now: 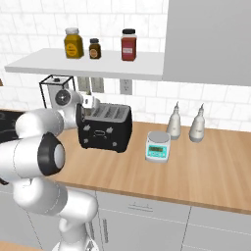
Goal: Start the toaster. Once the lever pops up, take the bread to the plate on the dining counter.
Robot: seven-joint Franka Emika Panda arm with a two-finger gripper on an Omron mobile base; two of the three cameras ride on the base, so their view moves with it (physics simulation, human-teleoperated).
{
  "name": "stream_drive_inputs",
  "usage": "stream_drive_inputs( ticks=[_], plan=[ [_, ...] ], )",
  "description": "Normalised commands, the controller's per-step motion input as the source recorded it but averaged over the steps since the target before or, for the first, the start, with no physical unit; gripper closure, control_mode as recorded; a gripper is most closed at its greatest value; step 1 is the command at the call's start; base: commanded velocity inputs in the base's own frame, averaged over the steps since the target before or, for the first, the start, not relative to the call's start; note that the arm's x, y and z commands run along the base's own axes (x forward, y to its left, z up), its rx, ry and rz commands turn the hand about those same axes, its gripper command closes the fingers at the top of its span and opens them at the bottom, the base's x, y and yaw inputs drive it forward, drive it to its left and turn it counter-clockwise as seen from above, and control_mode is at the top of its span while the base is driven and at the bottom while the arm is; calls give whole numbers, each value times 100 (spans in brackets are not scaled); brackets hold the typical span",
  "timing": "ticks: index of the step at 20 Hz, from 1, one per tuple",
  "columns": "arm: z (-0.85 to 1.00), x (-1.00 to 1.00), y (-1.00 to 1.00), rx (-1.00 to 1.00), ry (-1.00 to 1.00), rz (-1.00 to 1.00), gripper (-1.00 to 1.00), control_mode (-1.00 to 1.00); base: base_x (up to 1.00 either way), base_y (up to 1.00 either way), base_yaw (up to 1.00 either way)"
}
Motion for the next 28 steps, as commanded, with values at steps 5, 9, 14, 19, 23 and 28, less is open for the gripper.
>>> stream_drive_inputs(
  ticks=[5, 9, 14, 19, 23, 28],
  plan=[
    [51, -32, 0, 0, -6, 0, 100, -100, 0, 0, 0],
    [28, -65, 0, 0, -3, 0, 100, -100, 0, 0, 0],
    [44, -84, 0, 1, 0, 0, 100, -100, 0, 0, 0],
    [73, -98, 0, 1, 2, 0, 100, -100, 0, 0, 0],
    [79, -100, -6, 0, 3, 0, 100, -100, 0, 0, 0],
    [28, -100, -8, 0, 0, -3, 100, -100, 0, 0, 0]
  ],
)
